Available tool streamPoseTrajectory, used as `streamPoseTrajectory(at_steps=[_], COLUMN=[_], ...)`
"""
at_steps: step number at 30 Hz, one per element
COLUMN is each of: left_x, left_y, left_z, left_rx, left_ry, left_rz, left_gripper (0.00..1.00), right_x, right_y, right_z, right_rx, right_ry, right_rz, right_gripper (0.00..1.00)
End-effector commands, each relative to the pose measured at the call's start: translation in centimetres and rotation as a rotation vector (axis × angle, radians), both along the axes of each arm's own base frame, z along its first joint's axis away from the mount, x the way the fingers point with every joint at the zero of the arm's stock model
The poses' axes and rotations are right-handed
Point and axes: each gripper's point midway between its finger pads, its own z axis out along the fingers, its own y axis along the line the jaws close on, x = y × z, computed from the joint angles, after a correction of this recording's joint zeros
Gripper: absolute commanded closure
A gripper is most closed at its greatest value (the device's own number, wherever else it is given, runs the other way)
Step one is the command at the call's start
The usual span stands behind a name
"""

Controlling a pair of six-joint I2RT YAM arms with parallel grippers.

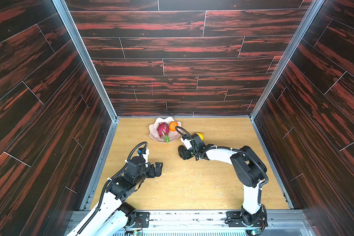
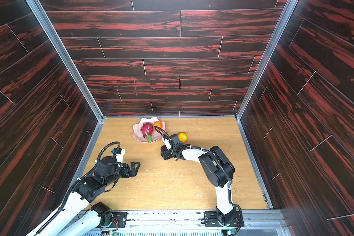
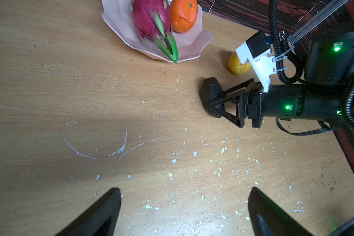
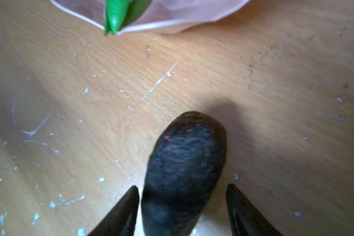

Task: Arrange fruit in a fruit bowl
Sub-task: Pick up the fruit from the center of the table.

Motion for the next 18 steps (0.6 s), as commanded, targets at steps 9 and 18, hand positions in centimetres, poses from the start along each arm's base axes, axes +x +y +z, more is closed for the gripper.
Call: streamPoseTrajectory(at_steps=[9, 18], left_x=[-0.3, 0.2], left_y=[0.5, 0.7], left_z=[0.0, 2.2], left_rx=[0.021, 0.035], left_ry=[-0.017, -0.086], left_rz=[0.006, -0.003], left_gripper=[0.01, 0.0], right_x=[0.4, 0.4], right_y=[0.5, 2.5], right_z=[-0.6, 7.5], right_rx=[-0.033, 0.125], right_ry=[0.019, -0.054], right_rz=[0.019, 0.077], right_gripper=[0.57, 0.59])
